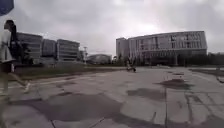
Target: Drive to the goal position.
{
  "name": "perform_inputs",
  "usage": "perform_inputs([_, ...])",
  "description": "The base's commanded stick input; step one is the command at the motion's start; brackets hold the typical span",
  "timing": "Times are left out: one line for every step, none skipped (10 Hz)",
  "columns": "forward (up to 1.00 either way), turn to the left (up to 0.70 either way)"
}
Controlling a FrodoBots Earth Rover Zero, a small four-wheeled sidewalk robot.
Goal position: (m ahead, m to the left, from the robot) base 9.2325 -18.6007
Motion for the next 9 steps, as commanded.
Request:
perform_inputs([0.7,-0.35])
perform_inputs([0.7,-0.35])
perform_inputs([0.7,-0.31])
perform_inputs([0.7,-0.16])
perform_inputs([0.7,0.0])
perform_inputs([0.7,0.0])
perform_inputs([0.7,0.0])
perform_inputs([0.7,0.0])
perform_inputs([0.7,0.0])
